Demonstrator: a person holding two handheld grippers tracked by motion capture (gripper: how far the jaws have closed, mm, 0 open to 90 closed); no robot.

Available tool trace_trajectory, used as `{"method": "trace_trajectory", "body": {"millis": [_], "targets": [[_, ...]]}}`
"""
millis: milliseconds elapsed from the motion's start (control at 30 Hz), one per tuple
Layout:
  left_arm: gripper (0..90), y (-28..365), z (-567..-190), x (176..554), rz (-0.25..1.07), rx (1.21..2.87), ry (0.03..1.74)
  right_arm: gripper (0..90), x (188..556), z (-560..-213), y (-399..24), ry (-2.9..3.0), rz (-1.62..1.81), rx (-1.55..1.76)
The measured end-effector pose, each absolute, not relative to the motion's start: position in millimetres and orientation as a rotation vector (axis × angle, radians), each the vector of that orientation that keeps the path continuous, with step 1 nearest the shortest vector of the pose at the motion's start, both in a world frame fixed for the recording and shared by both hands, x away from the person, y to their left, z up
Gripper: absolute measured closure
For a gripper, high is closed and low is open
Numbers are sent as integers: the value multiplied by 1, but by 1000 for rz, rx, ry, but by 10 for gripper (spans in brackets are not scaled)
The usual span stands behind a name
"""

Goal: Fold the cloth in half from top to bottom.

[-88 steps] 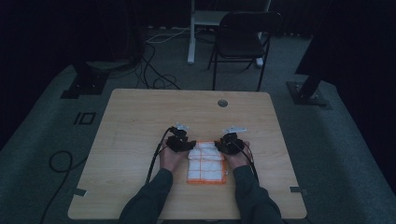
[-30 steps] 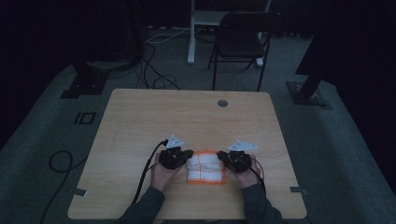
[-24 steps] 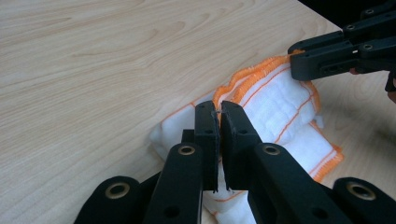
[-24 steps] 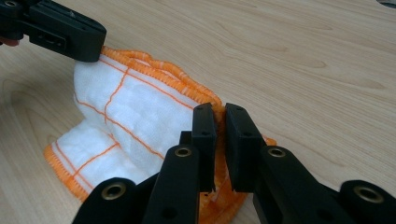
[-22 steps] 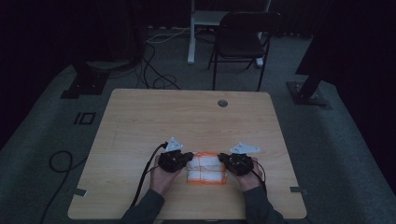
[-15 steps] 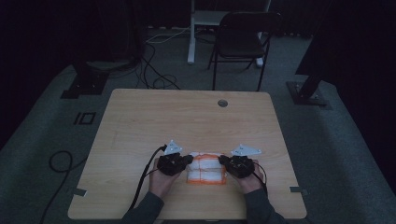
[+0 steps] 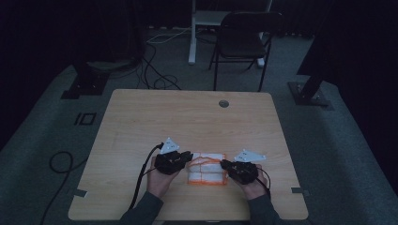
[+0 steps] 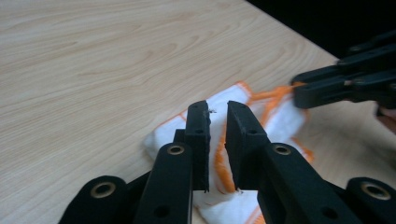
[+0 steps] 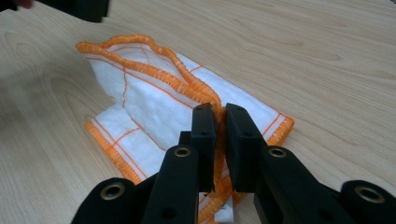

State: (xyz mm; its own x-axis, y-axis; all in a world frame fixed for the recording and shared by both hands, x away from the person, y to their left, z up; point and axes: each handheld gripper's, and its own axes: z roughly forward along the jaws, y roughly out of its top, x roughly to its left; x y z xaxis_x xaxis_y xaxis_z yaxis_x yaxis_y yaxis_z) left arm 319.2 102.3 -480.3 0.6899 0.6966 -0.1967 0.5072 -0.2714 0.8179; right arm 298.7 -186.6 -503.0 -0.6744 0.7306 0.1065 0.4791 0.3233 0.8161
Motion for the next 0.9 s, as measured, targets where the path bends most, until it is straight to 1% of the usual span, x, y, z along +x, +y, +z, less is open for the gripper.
{"method": "trace_trajectory", "body": {"millis": [200,300,533,567,600,633,733,900], "targets": [[786,97,-493,338,256,1958,986,826,298,-501,-187,2305,1290,1076],[785,91,-500,345,235,1989,992,827,298,-501,-187,2304,1291,1073],[781,82,-507,343,192,2012,968,802,297,-500,-188,2296,1304,1070],[781,80,-508,336,170,2024,936,774,297,-500,-188,2296,1304,1070],[771,81,-509,330,161,2017,924,692,299,-497,-191,2266,1323,1081],[769,81,-509,330,161,2017,924,692,299,-497,-191,2266,1323,1081],[768,83,-511,324,160,2027,919,654,300,-495,-192,2242,1327,1084],[768,84,-515,318,160,2044,912,650,304,-492,-193,2208,1330,1092]]}}
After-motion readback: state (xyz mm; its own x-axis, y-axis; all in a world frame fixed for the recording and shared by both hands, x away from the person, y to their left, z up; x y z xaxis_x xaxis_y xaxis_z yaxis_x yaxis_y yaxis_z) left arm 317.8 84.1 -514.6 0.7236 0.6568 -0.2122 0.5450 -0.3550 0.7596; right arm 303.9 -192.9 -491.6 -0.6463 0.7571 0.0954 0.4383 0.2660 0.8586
